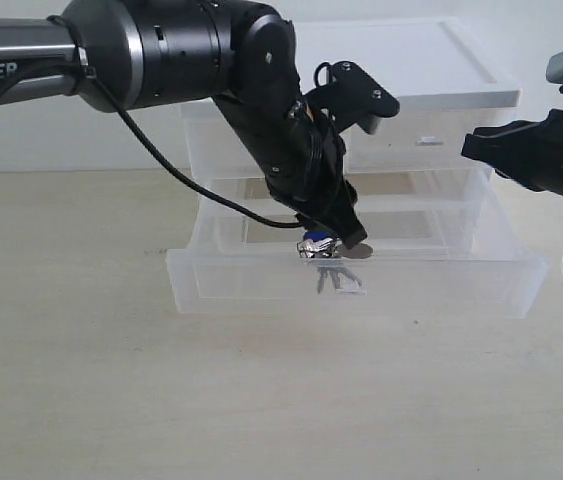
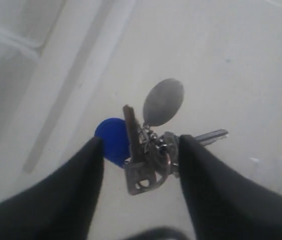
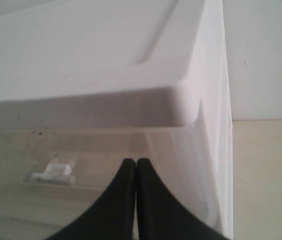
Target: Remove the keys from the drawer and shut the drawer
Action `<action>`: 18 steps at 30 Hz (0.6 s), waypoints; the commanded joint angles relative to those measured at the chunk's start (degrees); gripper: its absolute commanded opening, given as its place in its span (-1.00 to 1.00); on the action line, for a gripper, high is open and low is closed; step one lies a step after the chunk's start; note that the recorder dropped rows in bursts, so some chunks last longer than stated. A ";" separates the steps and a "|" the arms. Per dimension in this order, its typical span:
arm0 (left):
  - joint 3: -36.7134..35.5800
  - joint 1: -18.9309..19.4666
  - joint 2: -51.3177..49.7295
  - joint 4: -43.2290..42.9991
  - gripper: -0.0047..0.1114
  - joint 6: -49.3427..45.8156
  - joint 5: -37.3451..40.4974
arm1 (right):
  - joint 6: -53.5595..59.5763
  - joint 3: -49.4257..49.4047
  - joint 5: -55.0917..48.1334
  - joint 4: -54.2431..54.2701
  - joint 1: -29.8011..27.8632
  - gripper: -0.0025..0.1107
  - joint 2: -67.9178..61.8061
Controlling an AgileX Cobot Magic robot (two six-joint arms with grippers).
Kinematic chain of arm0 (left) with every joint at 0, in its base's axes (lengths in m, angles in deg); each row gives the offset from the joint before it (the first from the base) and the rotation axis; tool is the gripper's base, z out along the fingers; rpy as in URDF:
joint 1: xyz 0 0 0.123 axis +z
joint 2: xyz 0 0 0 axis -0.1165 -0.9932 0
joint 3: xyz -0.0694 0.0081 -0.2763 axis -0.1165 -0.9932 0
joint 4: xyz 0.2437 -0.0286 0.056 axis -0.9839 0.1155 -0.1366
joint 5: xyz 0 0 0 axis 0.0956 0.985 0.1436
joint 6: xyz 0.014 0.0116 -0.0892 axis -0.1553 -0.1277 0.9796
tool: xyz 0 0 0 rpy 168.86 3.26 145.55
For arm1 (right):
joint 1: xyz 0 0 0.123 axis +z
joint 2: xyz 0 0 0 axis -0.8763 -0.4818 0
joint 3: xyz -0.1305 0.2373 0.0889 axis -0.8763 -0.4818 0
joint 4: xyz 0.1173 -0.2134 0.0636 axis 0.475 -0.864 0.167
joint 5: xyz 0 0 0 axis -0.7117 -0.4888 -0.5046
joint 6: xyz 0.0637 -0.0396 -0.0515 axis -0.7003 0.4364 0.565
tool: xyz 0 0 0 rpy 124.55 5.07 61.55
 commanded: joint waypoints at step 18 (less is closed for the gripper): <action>-0.18 0.57 -7.20 -1.99 0.06 8.04 -3.06 | 0.22 0.16 0.20 -0.02 0.05 -0.96 -0.05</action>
